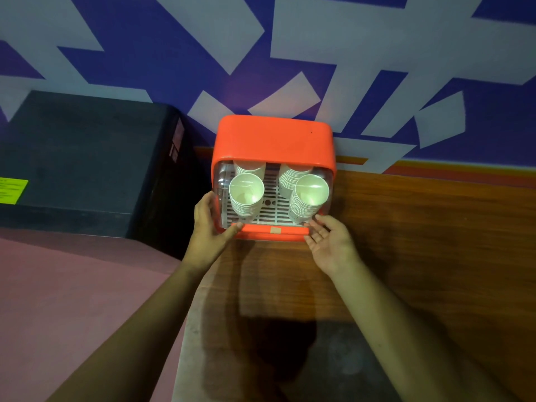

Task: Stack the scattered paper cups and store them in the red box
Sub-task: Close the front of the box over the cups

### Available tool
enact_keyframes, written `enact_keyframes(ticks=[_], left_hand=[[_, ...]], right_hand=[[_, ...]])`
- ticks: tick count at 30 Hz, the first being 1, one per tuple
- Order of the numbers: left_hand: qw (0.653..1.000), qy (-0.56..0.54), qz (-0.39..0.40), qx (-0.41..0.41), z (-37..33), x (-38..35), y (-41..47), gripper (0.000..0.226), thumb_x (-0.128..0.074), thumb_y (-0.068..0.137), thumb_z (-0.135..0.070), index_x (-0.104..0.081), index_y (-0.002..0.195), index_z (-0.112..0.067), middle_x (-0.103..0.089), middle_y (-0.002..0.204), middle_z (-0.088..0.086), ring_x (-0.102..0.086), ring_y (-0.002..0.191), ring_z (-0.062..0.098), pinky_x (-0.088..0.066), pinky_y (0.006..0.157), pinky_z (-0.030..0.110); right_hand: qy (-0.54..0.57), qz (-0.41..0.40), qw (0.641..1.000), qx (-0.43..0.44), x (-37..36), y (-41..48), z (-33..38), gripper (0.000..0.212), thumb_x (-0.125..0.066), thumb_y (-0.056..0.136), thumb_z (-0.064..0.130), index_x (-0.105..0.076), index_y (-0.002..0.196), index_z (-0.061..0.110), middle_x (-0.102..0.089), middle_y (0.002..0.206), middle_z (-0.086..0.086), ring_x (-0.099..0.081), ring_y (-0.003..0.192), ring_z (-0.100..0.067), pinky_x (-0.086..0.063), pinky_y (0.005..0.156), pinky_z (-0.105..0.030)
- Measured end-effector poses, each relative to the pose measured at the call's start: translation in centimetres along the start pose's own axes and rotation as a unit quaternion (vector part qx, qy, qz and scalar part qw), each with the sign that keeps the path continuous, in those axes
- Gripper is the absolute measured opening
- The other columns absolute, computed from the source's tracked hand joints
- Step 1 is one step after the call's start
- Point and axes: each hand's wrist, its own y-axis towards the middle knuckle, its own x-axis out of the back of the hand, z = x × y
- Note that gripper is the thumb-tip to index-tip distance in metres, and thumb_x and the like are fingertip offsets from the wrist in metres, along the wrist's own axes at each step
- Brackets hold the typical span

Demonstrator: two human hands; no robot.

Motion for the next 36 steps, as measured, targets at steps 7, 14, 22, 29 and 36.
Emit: enact_keyframes(ticks=[7, 14, 22, 29, 36], left_hand=[[0.999, -0.023, -0.016, -0.017, -1.6, 0.0, 0.1, 0.086, -0.082, 0.085, -0.032, -0.031, 0.155, -0.034, -0.036, 0.152, -0.004, -0.038, 0.144, 0.009, -0.039, 0.117, 0.044], [0.998, 0.009, -0.036, -0.045, -3.7, -0.4, 0.7, 0.089, -0.078, 0.086, -0.032, -0.024, 0.156, -0.045, -0.031, 0.148, -0.010, -0.028, 0.128, -0.026, -0.033, 0.101, 0.002], [0.996, 0.030, -0.059, -0.064, -3.1, -0.5, 1.0, 0.082, -0.078, 0.084, -0.036, -0.031, 0.150, -0.051, -0.037, 0.147, -0.006, -0.036, 0.132, -0.014, -0.039, 0.103, 0.010], [0.996, 0.038, -0.056, -0.064, -2.9, -0.1, 1.2, 0.082, -0.079, 0.083, -0.038, -0.032, 0.150, -0.049, -0.038, 0.147, -0.006, -0.036, 0.131, -0.015, -0.042, 0.099, 0.009], [0.995, 0.037, -0.062, -0.069, -3.1, -0.2, 1.4, 0.081, -0.078, 0.084, -0.038, -0.034, 0.150, -0.048, -0.038, 0.147, -0.008, -0.036, 0.132, -0.014, -0.044, 0.102, 0.017]], right_hand=[[0.000, 0.032, 0.998, 0.060, -0.2, -0.9, 0.4, 0.008, -0.056, 0.096, 0.016, -0.062, 0.093, 0.012, -0.066, 0.093, -0.007, -0.065, 0.094, -0.021, -0.050, 0.097, -0.038], [-0.092, 0.055, 0.987, 0.117, 1.5, -0.2, 0.3, 0.029, -0.048, 0.091, -0.008, -0.057, 0.111, 0.011, -0.069, 0.111, -0.012, -0.068, 0.106, -0.024, -0.054, 0.091, -0.035], [-0.399, -0.070, 0.879, 0.253, 1.2, 3.4, -3.9, 0.040, -0.077, 0.082, 0.027, -0.064, 0.119, 0.025, -0.060, 0.118, -0.001, -0.062, 0.104, -0.016, -0.051, 0.083, -0.026], [-0.342, -0.123, 0.876, 0.316, -1.5, 6.1, -5.3, 0.058, -0.078, 0.071, 0.038, -0.055, 0.124, 0.033, -0.068, 0.123, -0.005, -0.068, 0.106, -0.028, -0.056, 0.091, -0.045], [-0.395, -0.161, 0.830, 0.359, -1.8, 7.6, -5.6, 0.046, -0.082, 0.073, 0.031, -0.059, 0.111, 0.015, -0.070, 0.110, -0.011, -0.069, 0.096, -0.029, -0.057, 0.085, -0.042]])
